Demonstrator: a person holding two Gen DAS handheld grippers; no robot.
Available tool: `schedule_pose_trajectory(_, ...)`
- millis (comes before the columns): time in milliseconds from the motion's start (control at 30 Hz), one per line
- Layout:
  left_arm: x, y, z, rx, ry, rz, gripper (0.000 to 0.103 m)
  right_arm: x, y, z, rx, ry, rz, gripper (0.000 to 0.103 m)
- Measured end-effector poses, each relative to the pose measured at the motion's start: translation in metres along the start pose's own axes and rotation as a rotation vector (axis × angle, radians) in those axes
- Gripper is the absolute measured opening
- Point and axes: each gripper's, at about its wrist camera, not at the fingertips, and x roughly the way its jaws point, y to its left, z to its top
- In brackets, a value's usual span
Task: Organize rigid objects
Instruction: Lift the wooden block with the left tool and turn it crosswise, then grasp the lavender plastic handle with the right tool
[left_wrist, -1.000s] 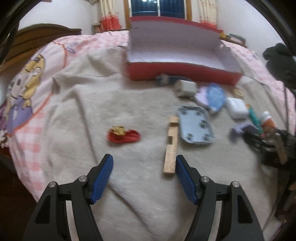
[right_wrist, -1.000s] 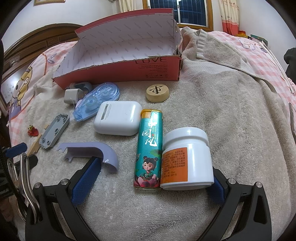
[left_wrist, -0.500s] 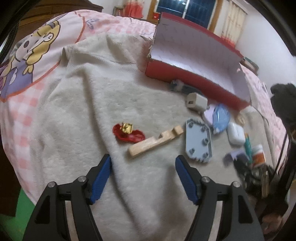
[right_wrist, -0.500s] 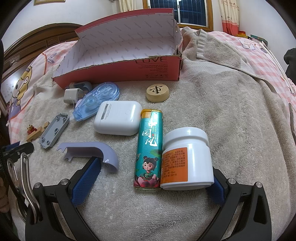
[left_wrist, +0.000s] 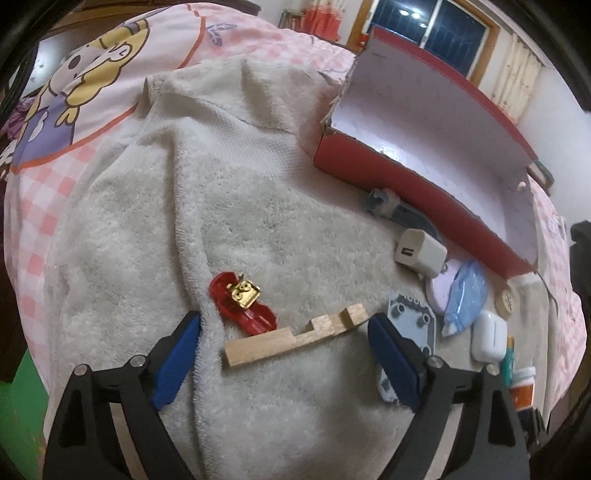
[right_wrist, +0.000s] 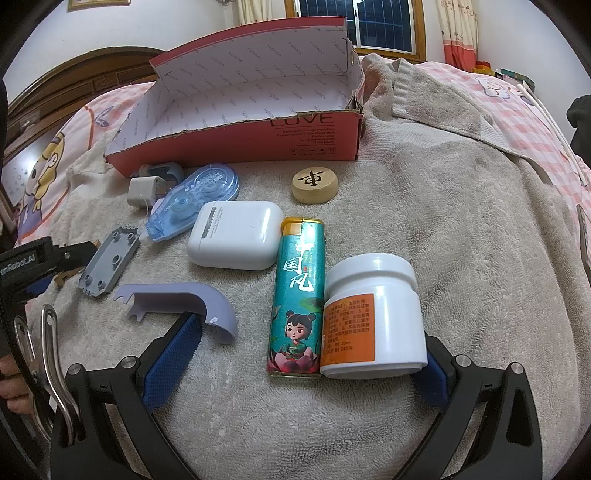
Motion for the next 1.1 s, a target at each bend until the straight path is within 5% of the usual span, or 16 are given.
schedule_pose_trajectory(233,-0.002,-0.007,-0.005,0.015,0.006,0.082,0.084,0.000,-0.001,0.000,0.001,0.000,0.001,0.103)
schedule_pose_trajectory(867,-0.055,-0.007,-0.043,0.214,-0.083,0.015,0.083,-0.034,0.002,0.007,0.009,-0.042,0.073,0.098)
schedule_pose_trajectory(1100,-0.038,-0.003,-0.015,0.241,-0.090,-0.003,0.083,-0.050,0.030,0.016,-0.057,-0.109,0.162,0.098)
